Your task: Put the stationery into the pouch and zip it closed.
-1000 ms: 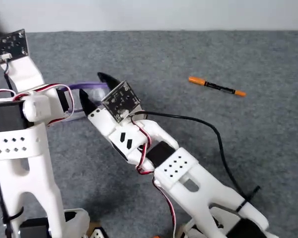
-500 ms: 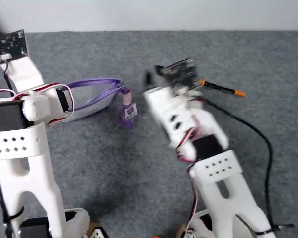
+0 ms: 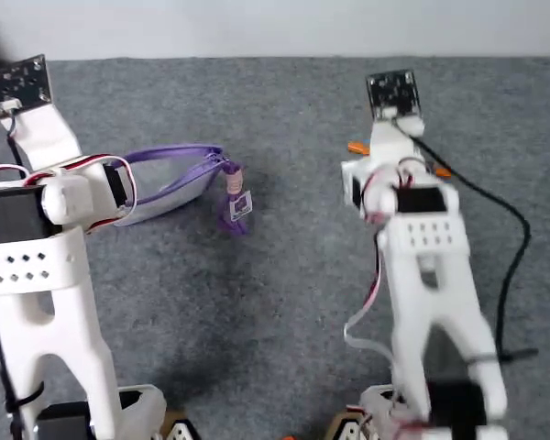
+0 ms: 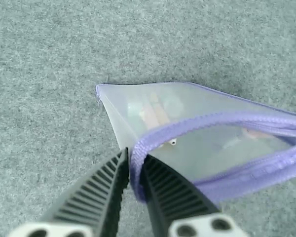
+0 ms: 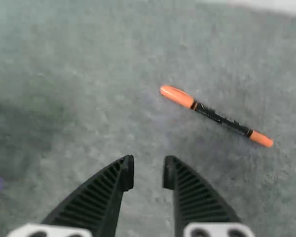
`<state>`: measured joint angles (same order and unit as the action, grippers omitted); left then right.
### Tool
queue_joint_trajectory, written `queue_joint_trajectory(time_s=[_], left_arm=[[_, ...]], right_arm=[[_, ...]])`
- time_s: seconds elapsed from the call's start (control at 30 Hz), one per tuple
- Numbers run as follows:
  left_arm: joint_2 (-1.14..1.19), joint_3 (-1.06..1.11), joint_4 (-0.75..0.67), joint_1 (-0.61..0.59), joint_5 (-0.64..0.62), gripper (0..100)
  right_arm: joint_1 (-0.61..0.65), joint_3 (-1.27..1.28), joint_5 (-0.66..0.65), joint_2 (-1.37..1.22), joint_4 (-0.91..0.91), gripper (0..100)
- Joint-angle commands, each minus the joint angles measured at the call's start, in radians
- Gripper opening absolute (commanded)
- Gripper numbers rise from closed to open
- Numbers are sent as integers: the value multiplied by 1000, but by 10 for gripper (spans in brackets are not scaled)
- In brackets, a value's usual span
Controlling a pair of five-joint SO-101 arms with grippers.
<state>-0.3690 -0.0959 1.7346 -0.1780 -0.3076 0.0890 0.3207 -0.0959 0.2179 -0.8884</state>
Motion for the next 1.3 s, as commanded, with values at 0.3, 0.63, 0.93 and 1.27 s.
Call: queue_joint_trajectory(time_s=[0.3,0.63,0.93,1.27], left_arm=[[2,-44,12,3,-8,13],[2,-42,15,3,-8,13],[2,-42,15,2,-8,13],[2,-42,15,2,-8,13]], right_arm=[[-82,-740,-155,-680,-116,303],[-81,-1028,-299,-1020,-117,314],[-82,-1082,-298,-1185,-117,247],[-84,-1083,-293,-1164,-305,11]])
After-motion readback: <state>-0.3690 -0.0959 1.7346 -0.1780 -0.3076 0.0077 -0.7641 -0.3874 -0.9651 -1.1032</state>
